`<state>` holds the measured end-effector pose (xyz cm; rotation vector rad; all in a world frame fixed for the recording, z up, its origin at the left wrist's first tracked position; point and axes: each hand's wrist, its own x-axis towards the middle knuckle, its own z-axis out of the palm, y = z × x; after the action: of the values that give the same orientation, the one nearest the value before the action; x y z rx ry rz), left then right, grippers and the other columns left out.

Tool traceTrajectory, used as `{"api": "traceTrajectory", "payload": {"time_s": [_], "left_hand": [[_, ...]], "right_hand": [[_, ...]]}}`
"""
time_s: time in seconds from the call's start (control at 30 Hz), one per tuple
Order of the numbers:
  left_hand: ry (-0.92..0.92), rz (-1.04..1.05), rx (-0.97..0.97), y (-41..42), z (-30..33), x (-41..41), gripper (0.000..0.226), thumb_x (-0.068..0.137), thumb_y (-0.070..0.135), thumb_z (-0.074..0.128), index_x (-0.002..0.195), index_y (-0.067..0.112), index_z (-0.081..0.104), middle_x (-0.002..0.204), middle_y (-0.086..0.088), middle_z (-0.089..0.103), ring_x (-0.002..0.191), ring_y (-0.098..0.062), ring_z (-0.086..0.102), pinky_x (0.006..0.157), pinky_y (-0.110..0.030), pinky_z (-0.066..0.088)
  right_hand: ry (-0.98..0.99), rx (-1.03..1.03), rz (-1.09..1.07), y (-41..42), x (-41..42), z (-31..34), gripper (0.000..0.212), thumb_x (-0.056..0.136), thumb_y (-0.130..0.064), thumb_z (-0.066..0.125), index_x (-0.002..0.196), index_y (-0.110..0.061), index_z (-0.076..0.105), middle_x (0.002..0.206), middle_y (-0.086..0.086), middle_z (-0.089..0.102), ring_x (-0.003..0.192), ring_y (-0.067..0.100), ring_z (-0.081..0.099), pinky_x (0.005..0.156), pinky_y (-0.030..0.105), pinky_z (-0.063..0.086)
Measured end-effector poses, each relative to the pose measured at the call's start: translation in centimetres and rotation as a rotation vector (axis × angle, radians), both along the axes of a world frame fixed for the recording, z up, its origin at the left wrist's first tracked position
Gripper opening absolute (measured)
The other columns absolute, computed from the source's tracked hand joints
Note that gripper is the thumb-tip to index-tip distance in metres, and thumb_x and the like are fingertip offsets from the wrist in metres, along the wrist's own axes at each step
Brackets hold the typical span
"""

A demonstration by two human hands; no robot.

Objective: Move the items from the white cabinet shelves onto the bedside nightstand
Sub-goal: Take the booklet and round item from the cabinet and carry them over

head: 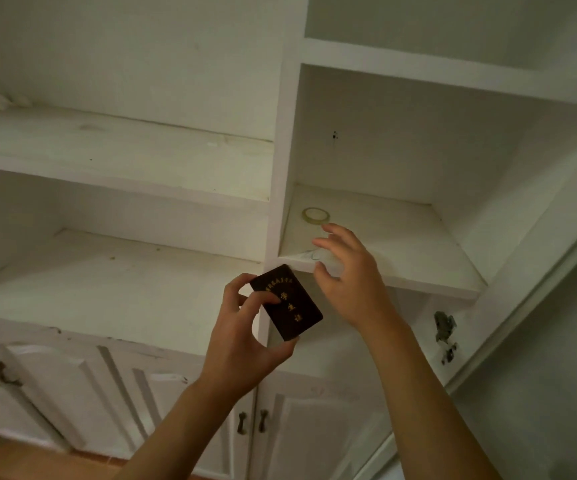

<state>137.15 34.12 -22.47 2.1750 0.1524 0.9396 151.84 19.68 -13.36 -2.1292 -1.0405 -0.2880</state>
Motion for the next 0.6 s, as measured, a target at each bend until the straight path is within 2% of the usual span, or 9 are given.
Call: {"api": "traceTrajectory", "payload": {"time_s": [0.13, 0.2, 0.27, 0.37, 0.47, 0.53, 0.6], "left_hand": [[-0.012, 0.023, 0.016, 0.1, 0.8, -0.4, 0.065, 0.067, 0.042, 0.095, 0.119, 0.034, 0.058, 0.155, 0.008, 0.033, 0.119, 0.001, 0.052, 0.086, -0.004, 0.047], [-0.022, 0.025, 0.019, 0.0, 0.8, -0.6, 0.064, 0.067, 0.043, 0.095, 0.119, 0.034, 0.057, 0.155, 0.009, 0.032, 0.121, 0.003, 0.050, 0.086, -0.005, 0.047], [-0.031, 0.024, 0.020, -0.1, 0.8, -0.9, 0.064, 0.067, 0.044, 0.094, 0.118, 0.035, 0.057, 0.155, 0.011, 0.032, 0.122, 0.003, 0.049, 0.086, -0.005, 0.047], [-0.036, 0.032, 0.020, -0.1, 0.8, -1.3, 0.065, 0.067, 0.044, 0.094, 0.119, 0.036, 0.057, 0.155, 0.012, 0.031, 0.123, 0.003, 0.048, 0.087, -0.006, 0.048], [-0.057, 0.040, 0.006, 0.0, 0.9, -1.6, 0.065, 0.066, 0.043, 0.095, 0.118, 0.036, 0.057, 0.155, 0.012, 0.032, 0.122, 0.001, 0.050, 0.089, -0.006, 0.047], [-0.060, 0.045, 0.007, 0.1, 1.1, -1.7, 0.066, 0.066, 0.043, 0.095, 0.119, 0.037, 0.056, 0.155, 0.011, 0.032, 0.123, 0.001, 0.050, 0.090, -0.005, 0.046], [-0.061, 0.054, 0.008, 0.2, 1.2, -1.7, 0.067, 0.066, 0.043, 0.096, 0.119, 0.038, 0.056, 0.155, 0.011, 0.032, 0.124, 0.002, 0.049, 0.090, -0.005, 0.046]], "right_hand": [[0.021, -0.057, 0.004, 1.5, 2.2, 0.6, 0.043, 0.099, -0.018, 0.064, 0.143, -0.015, 0.062, 0.161, -0.001, 0.043, 0.149, 0.016, 0.037, 0.121, 0.033, 0.034], [0.028, -0.099, -0.008, 2.3, 3.5, 1.2, 0.047, 0.100, -0.021, 0.064, 0.146, -0.014, 0.058, 0.162, 0.002, 0.041, 0.150, 0.019, 0.036, 0.120, 0.031, 0.030], [0.039, -0.143, -0.018, 3.2, 4.7, 1.7, 0.050, 0.101, -0.024, 0.063, 0.149, -0.014, 0.054, 0.164, 0.004, 0.038, 0.151, 0.023, 0.035, 0.121, 0.032, 0.028], [0.089, -0.237, -0.032, 4.7, 6.2, 2.2, 0.055, 0.102, -0.030, 0.061, 0.154, -0.015, 0.048, 0.168, 0.005, 0.031, 0.153, 0.027, 0.031, 0.125, 0.043, 0.027], [0.107, -0.350, -0.057, 5.6, 7.1, 1.9, 0.060, 0.105, -0.037, 0.056, 0.159, -0.015, 0.041, 0.169, 0.007, 0.028, 0.154, 0.030, 0.029, 0.125, 0.044, 0.026], [0.098, -0.385, -0.072, 5.8, 7.3, 1.7, 0.060, 0.105, -0.040, 0.052, 0.159, -0.015, 0.042, 0.168, 0.009, 0.032, 0.152, 0.031, 0.032, 0.123, 0.044, 0.028], [0.072, -0.379, -0.087, 5.8, 7.5, 1.5, 0.053, 0.104, -0.040, 0.052, 0.149, -0.012, 0.053, 0.155, 0.010, 0.047, 0.141, 0.032, 0.045, 0.113, 0.043, 0.038]]}}
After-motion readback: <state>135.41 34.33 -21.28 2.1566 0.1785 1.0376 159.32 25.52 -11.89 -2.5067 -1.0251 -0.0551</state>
